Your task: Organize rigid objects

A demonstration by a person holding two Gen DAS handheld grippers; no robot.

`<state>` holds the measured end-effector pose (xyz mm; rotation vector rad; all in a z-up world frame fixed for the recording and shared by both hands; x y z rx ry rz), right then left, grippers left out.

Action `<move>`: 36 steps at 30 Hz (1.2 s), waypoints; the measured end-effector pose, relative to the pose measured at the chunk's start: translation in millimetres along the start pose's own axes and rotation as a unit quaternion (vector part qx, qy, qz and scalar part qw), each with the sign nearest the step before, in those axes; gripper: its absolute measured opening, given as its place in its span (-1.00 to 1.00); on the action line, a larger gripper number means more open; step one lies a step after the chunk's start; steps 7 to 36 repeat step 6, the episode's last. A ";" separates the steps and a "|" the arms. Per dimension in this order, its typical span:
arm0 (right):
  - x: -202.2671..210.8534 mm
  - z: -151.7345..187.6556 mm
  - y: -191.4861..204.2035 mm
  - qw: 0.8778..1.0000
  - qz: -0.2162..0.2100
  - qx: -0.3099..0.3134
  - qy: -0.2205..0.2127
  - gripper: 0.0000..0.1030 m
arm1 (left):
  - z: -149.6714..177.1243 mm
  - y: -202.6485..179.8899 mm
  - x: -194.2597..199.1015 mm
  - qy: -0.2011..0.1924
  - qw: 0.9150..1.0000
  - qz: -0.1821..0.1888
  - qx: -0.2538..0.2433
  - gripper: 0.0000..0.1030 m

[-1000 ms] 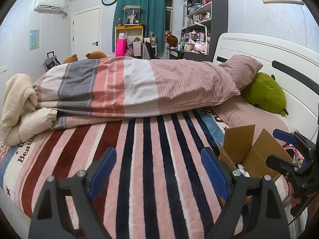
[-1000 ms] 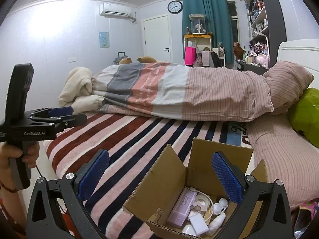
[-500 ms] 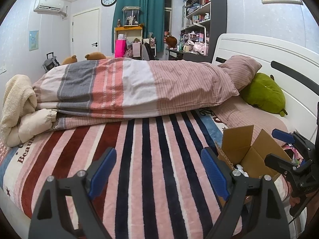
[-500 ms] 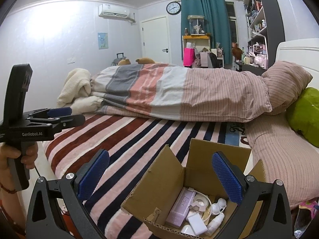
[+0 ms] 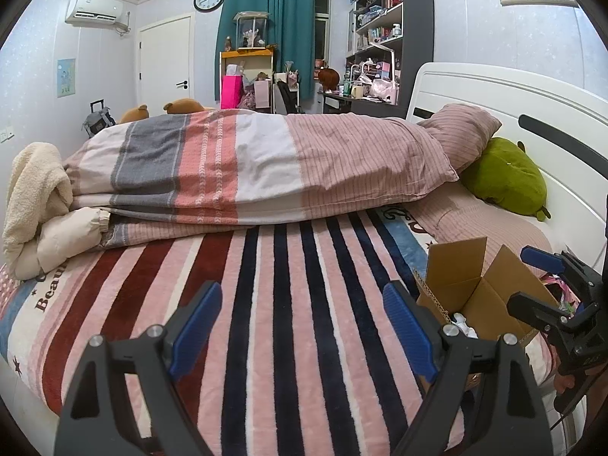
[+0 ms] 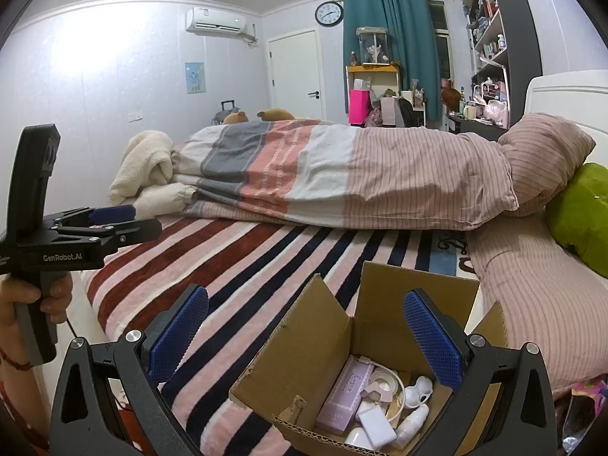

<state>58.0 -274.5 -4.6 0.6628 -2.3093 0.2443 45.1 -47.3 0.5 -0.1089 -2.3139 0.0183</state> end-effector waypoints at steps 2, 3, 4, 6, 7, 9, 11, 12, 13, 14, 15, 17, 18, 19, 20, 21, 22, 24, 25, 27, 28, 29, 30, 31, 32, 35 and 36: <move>0.2 0.0 -0.2 1.000 0.000 0.000 0.001 1.00 | -0.2 0.4 -0.6 0.001 1.000 -0.001 0.000 0.64; -0.5 0.5 0.4 1.000 0.001 0.000 0.001 1.00 | -0.1 0.2 -0.1 0.000 1.000 0.000 -0.001 0.64; -0.4 1.2 1.1 1.000 0.001 0.000 0.002 1.00 | -0.1 0.1 0.0 0.000 1.000 0.001 -0.001 0.64; -0.3 1.0 0.7 1.000 0.000 0.000 0.001 1.00 | 0.0 0.3 0.0 0.000 1.000 0.001 -0.001 0.64; -0.3 1.0 0.7 1.000 0.000 0.000 0.001 1.00 | 0.0 0.3 0.0 0.000 1.000 0.001 -0.001 0.64; -0.3 1.0 0.7 1.000 0.000 0.000 0.001 1.00 | 0.0 0.3 0.0 0.000 1.000 0.001 -0.001 0.64; -0.3 1.0 0.7 1.000 0.000 0.000 0.001 1.00 | 0.0 0.3 0.0 0.000 1.000 0.001 -0.001 0.64; -0.3 1.0 0.7 1.000 0.000 0.000 0.001 1.00 | 0.0 0.3 0.0 0.000 1.000 0.001 -0.001 0.64; -0.3 1.0 0.7 1.000 0.000 0.000 0.001 1.00 | 0.0 0.3 0.0 0.000 1.000 0.001 -0.001 0.64; -0.3 1.0 0.7 1.000 0.000 0.000 0.001 1.00 | 0.0 0.3 0.0 0.000 1.000 0.001 -0.001 0.64; -0.3 1.0 0.7 1.000 0.000 0.000 0.001 1.00 | 0.0 0.3 0.0 0.000 1.000 0.001 -0.001 0.64; -0.3 1.0 0.7 1.000 0.000 0.000 0.001 1.00 | 0.0 0.3 0.0 0.000 1.000 0.001 -0.001 0.64; -0.3 1.0 0.7 1.000 0.000 0.000 0.001 1.00 | 0.0 0.3 0.0 0.000 1.000 0.001 -0.001 0.64; -0.3 1.0 0.7 1.000 0.000 0.000 0.001 1.00 | 0.0 0.3 0.0 0.000 1.000 0.001 -0.001 0.64; -0.3 1.0 0.7 1.000 0.000 0.000 0.001 1.00 | 0.0 0.3 0.0 0.000 1.000 0.001 -0.001 0.64; -0.3 1.0 0.7 1.000 0.000 0.000 0.001 1.00 | 0.0 0.3 0.0 0.000 1.000 0.001 -0.001 0.64; -0.3 1.0 0.7 1.000 0.000 0.000 0.001 1.00 | 0.0 0.3 0.0 0.000 1.000 0.001 -0.001 0.64; -0.3 1.0 0.7 1.000 0.000 0.000 0.001 1.00 | 0.0 0.3 0.0 0.000 1.000 0.001 -0.001 0.64; -0.3 1.0 0.7 1.000 0.000 0.000 0.001 1.00 | 0.0 0.3 0.0 0.000 1.000 0.001 -0.001 0.64; -0.3 1.0 0.7 1.000 0.000 0.000 0.001 1.00 | 0.0 0.3 0.0 0.000 1.000 0.001 -0.001 0.64; -0.3 1.0 0.7 1.000 0.000 0.000 0.001 1.00 | 0.0 0.3 0.0 0.000 1.000 0.001 -0.001 0.64; -0.3 1.0 0.7 1.000 0.000 0.000 0.001 1.00 | 0.0 0.3 0.0 0.000 1.000 0.001 -0.001 0.64; -0.3 1.0 0.7 1.000 0.000 0.000 0.001 1.00 | 0.0 0.3 0.0 0.000 1.000 0.001 -0.001 0.64; -0.3 1.0 0.7 1.000 0.000 0.000 0.001 1.00 | 0.0 0.3 0.0 0.000 1.000 0.001 -0.001 0.64; -0.3 1.0 0.7 1.000 0.000 0.000 0.001 1.00 | 0.0 0.3 0.0 0.000 1.000 0.001 -0.001 0.64; -0.3 1.0 0.7 1.000 0.000 0.000 0.001 1.00 | 0.0 0.3 0.0 0.000 1.000 0.001 -0.001 0.64; -0.3 1.0 0.7 1.000 0.000 0.000 0.001 1.00 | 0.0 0.3 0.0 0.000 1.000 0.001 -0.001 0.64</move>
Point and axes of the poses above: each gripper's, at about its wrist camera, not at the fingertips, and x roughly against the way its jaws point, y to its left, z to its underside, the point moved 4 cm from there along -x, roughly the way its jaws point, and after that the axes turned 14 degrees about y, right-handed, at the moved point
